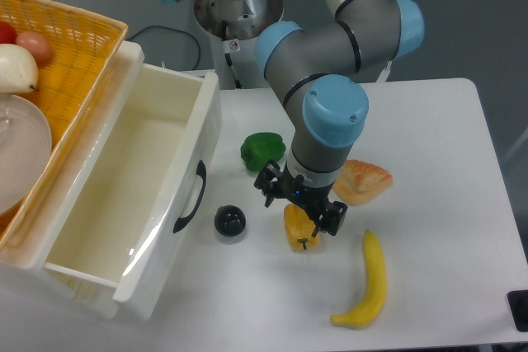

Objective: Pick up the yellow pepper
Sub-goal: 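Position the open gripper above the yellow bell pepper, then lower the gripper around the yellow bell pepper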

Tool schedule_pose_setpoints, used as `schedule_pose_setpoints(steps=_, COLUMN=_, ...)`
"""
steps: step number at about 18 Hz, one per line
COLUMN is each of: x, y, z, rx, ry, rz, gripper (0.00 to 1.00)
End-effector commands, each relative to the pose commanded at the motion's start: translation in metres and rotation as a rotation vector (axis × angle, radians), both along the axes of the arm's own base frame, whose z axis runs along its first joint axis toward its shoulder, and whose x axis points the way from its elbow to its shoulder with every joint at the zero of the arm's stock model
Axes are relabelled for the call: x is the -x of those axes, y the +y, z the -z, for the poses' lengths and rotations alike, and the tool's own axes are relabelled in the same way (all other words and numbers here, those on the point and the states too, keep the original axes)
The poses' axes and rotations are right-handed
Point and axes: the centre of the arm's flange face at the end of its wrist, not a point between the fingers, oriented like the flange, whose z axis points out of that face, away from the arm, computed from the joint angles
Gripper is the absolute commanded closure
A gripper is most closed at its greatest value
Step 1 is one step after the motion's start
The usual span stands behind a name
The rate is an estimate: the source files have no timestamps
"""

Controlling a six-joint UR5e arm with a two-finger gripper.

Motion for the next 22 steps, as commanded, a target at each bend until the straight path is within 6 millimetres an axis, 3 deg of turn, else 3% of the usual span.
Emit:
schedule_pose_setpoints(steps=13, x=-0.011, y=-0.019, z=0.032, rx=0.038, ry=-0.052, rz=-0.021, gripper=0.00)
schedule_pose_setpoints(steps=22, x=-0.013, y=-0.022, z=0.038, rx=0.036, ry=-0.064, rz=-0.309, gripper=0.00)
